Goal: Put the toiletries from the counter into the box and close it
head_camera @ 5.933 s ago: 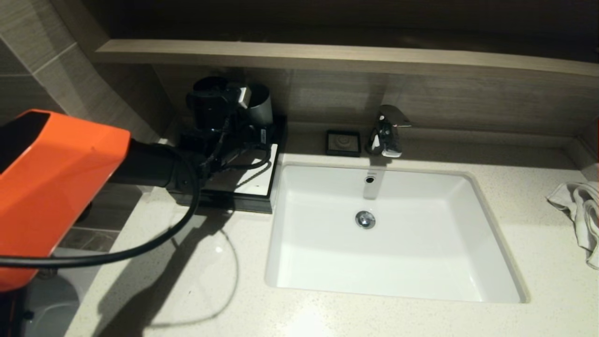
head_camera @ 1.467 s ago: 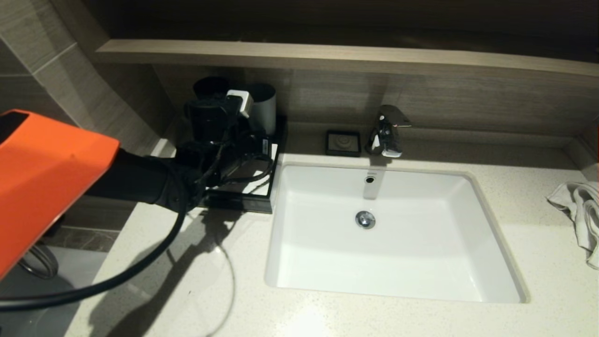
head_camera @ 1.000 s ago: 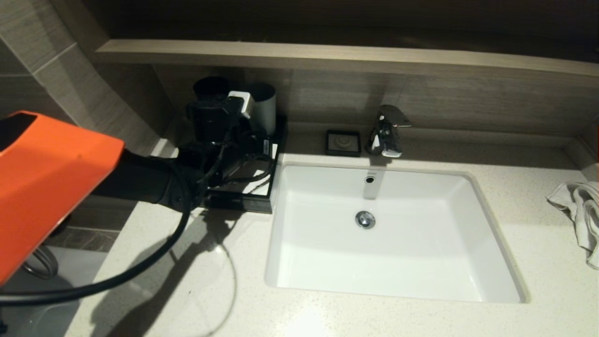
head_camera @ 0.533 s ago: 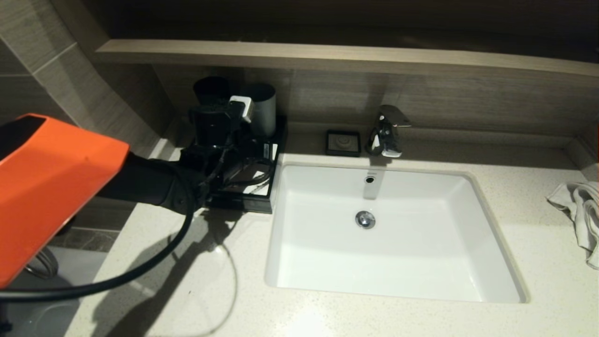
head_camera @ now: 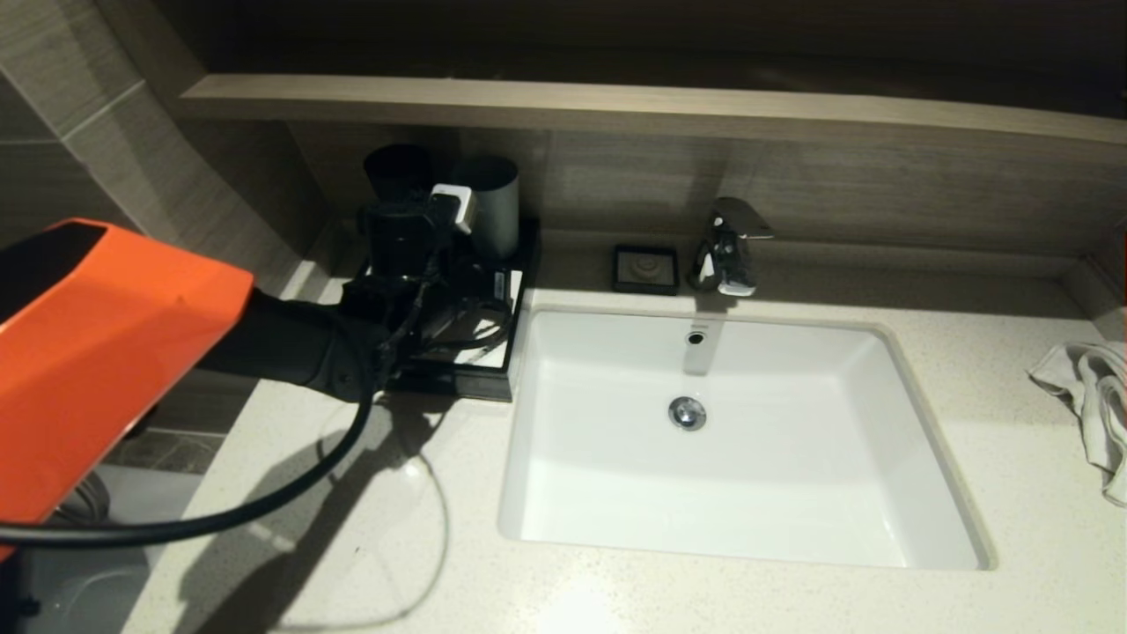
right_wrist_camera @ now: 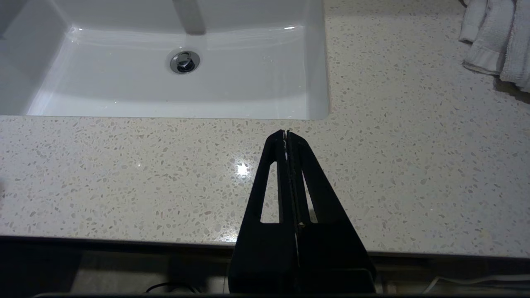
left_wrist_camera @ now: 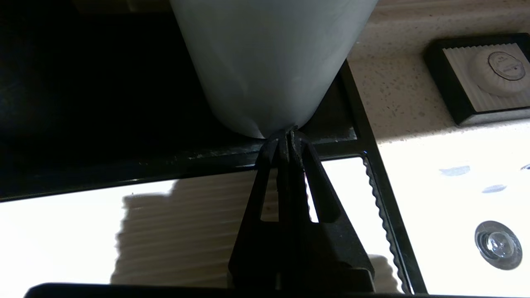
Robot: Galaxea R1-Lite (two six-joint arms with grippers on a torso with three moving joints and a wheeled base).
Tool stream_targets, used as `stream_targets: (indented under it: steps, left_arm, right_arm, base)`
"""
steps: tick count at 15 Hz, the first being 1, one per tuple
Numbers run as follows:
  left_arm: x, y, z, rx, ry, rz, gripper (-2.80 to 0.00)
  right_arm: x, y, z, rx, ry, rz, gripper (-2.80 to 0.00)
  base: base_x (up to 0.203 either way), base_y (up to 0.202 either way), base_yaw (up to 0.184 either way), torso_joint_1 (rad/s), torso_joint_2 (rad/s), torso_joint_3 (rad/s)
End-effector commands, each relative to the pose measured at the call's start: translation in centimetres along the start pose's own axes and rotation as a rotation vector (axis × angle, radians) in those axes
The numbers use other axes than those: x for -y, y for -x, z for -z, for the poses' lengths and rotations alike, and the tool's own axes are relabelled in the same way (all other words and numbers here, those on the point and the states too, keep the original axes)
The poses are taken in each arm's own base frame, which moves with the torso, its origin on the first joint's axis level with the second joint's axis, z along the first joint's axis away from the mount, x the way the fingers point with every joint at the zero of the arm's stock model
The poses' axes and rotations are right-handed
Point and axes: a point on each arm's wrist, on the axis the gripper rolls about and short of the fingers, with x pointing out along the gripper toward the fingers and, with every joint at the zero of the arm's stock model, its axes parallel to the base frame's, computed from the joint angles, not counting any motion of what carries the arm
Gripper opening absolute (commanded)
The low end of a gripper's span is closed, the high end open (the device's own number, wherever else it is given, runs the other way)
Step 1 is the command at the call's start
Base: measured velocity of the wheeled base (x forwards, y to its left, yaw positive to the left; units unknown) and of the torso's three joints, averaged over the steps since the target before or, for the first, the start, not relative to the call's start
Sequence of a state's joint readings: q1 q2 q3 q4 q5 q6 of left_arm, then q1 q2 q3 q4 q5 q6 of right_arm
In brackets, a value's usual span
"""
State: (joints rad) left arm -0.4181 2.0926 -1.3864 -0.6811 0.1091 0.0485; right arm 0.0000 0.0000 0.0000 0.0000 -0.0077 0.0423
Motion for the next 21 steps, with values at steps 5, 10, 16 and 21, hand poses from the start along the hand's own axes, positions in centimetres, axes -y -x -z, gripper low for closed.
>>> stream_targets:
  steps: [5,10,16,21]
  left_arm:
    - [-0.1,-0.3,-0.1,0.011,0.002,-0.003,-2.80]
    - [-0.3,1.7,-1.7,0.032,0.009,-0.001,-2.80]
    - [-0.9,6.7,-2.6,0.019,0.008,-0.002,-2.80]
    - [-1.8,13.5,-4.1,0.072,0.007,-0.016,-2.80]
  right_arm:
    - [0.0,0.0,0.0,0.000,0.000,0.000,-2.80]
    - [0.0,0.0,0.0,0.000,0.000,0.000,-2.80]
    - [0.0,0.0,0.0,0.000,0.001,0.000,-2.80]
    - [0.0,0.0,0.0,0.000,-0.001,0.000,-2.80]
  base:
    - [0.000,0.000,0.000,0.000,0.00,0.000]
    - [0.000,0.000,0.000,0.000,0.00,0.000]
    - [0.000,0.000,0.000,0.000,0.00,0.000]
    - [0.000,0.000,0.000,0.000,0.00,0.000]
